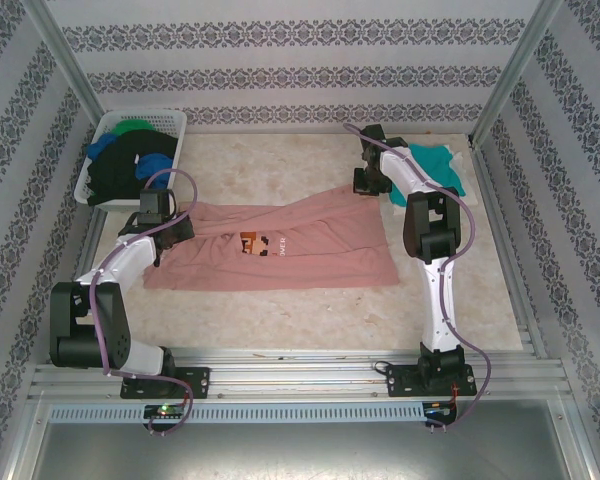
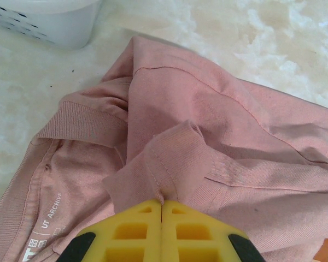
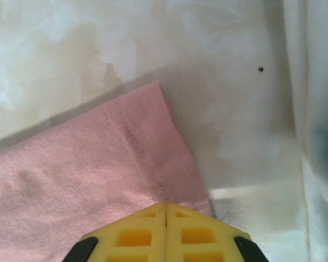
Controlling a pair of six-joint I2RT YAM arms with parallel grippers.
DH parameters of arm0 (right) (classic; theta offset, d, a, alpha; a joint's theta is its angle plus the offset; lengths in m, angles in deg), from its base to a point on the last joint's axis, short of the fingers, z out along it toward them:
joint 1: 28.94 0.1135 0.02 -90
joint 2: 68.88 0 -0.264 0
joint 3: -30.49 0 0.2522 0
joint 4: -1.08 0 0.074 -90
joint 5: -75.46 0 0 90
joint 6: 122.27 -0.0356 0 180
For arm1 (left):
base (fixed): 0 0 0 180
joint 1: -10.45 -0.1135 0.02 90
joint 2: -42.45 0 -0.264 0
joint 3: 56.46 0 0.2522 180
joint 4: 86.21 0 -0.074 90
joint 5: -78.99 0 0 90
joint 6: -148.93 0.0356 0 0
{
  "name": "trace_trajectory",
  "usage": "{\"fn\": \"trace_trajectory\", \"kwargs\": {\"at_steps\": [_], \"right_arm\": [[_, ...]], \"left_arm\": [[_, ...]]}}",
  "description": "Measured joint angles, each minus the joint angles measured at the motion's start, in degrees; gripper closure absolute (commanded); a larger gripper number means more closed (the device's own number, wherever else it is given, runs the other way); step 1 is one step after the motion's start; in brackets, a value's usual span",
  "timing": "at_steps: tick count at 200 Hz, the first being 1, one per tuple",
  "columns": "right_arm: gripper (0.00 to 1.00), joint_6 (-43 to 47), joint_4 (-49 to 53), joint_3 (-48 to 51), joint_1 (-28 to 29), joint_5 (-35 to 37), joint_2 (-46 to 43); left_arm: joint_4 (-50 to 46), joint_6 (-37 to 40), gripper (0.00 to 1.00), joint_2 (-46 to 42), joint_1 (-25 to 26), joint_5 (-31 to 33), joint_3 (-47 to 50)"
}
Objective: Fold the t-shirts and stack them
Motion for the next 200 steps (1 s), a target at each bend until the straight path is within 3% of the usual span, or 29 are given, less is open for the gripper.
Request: {"fn": "trace_trajectory", "kwargs": {"at_steps": [7, 25, 95, 111, 135, 156, 200], "right_arm": [[0.63, -0.31, 0.00, 0.00, 0.00, 0.04, 0.00], [0.59, 0.20, 0.68, -0.92, 0.00, 0.37, 0.33], [0.56, -1.77, 3.41, -8.17, 0.02, -0.48, 5.73], [0.61, -2.12, 3.85, -8.92, 0.02, -0.57, 5.90], [0.80, -2.71, 4.07, -8.85, 0.04, -1.03, 5.95], [0.89, -3.21, 4.09, -8.85, 0.04, -1.09, 5.95], [0.95, -2.80, 4.22, -8.83, 0.07, -0.61, 5.57]], "left_arm": [[0.00, 0.00, 1.00, -0.02, 0.00, 0.00, -0.02], [-0.07, 0.00, 1.00, 0.00, 0.02, 0.00, -0.26], [-0.04, 0.04, 1.00, -0.02, 0.00, -0.20, -1.57], [-0.04, 0.13, 1.00, -0.02, 0.00, -0.17, -1.75], [-0.07, 0.26, 1.00, -0.13, 0.02, -0.13, -1.79], [-0.07, 0.42, 1.00, -0.17, 0.00, -0.02, -1.79], [-0.13, 0.44, 1.00, -0.98, 0.00, 0.04, -1.79]]}}
